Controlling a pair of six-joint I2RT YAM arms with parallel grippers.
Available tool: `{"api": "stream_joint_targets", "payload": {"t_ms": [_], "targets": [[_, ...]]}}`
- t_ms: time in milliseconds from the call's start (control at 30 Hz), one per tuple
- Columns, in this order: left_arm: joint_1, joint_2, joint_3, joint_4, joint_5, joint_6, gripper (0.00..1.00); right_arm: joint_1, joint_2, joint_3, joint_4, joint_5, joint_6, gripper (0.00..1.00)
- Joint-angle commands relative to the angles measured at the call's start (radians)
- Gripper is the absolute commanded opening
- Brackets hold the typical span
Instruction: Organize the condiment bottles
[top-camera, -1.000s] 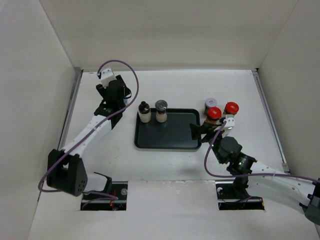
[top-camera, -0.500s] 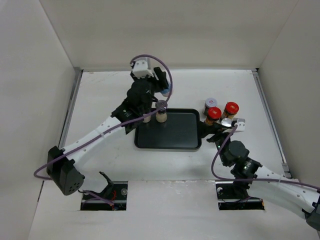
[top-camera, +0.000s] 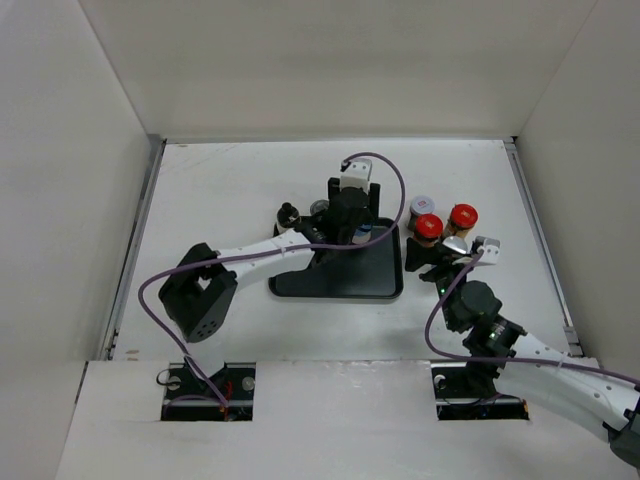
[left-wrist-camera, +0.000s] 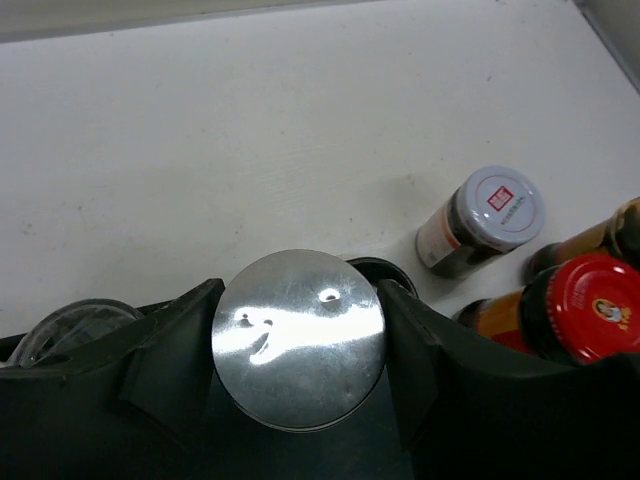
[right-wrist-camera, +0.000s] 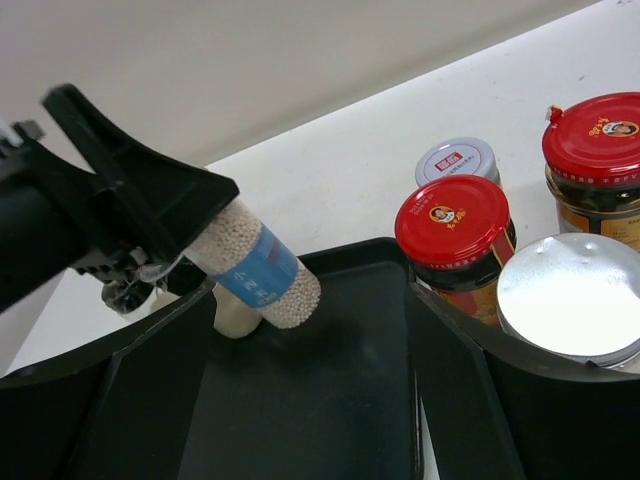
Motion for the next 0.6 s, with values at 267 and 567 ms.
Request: {"api": "stream_joint_targets", "payload": {"t_ms": [267, 567], "targets": [[0.043, 0.040, 0.021, 0.168, -0.022, 0.015, 0.38, -0.001, 0.003, -0.006, 0.024, 0.016, 0.017, 0.82], [0.045, 0.066, -0.009, 0.163, -0.027, 0.018, 0.40, -0.001, 0.005, -0.006, 0.024, 0.012, 0.020, 0.82]]}}
